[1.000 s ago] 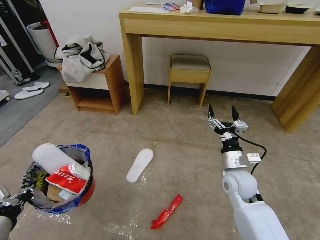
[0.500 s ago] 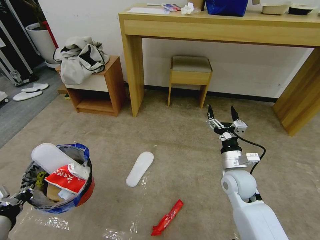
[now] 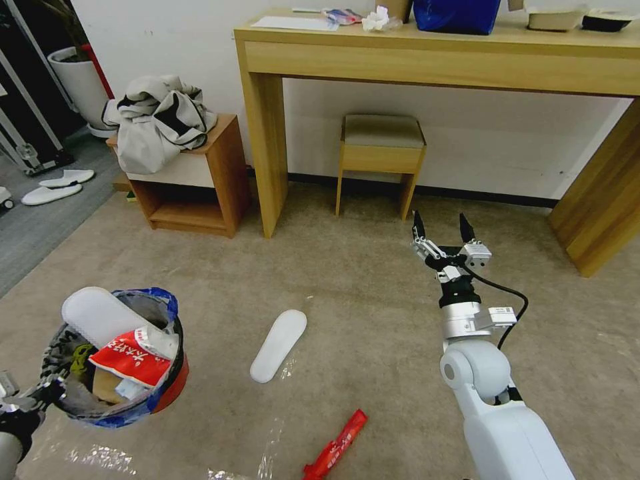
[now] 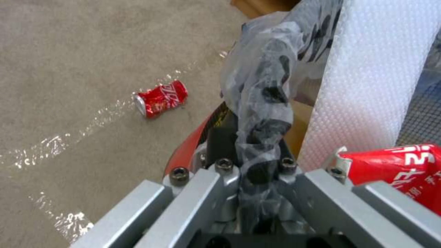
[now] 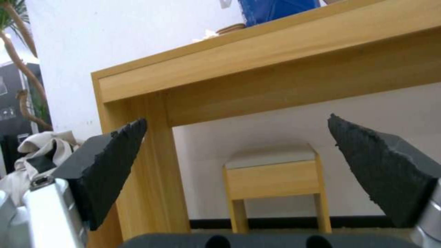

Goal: Pick up the trash bin and place the garbage on the floor into it.

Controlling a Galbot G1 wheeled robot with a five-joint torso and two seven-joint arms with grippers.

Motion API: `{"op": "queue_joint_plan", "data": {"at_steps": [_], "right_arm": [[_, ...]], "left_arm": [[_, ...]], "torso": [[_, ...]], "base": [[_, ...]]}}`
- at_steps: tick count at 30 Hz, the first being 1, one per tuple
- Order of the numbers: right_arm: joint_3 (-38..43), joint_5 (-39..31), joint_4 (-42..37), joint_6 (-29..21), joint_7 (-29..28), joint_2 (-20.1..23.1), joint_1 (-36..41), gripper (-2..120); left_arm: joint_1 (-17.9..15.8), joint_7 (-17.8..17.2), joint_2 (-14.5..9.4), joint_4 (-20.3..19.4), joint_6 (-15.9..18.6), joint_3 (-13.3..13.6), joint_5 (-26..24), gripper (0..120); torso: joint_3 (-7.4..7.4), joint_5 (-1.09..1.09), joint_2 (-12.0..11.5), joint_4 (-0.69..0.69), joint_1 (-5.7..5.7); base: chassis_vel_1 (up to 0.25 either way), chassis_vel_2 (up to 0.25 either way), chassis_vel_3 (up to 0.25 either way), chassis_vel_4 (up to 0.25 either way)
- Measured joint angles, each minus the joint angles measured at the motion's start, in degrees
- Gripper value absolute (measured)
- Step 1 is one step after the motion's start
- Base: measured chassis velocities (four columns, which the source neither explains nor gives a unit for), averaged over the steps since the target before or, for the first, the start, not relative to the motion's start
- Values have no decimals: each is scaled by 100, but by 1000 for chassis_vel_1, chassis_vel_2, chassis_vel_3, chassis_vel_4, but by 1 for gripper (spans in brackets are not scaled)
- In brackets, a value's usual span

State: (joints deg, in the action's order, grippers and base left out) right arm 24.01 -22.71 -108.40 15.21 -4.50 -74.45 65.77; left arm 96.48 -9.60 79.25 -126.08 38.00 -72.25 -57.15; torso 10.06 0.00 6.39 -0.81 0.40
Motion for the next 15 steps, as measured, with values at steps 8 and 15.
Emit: {"op": "queue_joint_plan", "data": {"at_steps": [8,15], "right_arm": [[-58,-5,41,0,-1,1,-55,100],[-59,-12,72,0,18,5,-62,100]], "left_arm": [[-28,-8,2,37,0,5,5,0],[-52,-12,-4,79,-1,9,7,0]], "torso": [[0,0,0,0,0],[0,0,0,0,0]], "base": [[0,0,0,0],[0,0,0,0]]}}
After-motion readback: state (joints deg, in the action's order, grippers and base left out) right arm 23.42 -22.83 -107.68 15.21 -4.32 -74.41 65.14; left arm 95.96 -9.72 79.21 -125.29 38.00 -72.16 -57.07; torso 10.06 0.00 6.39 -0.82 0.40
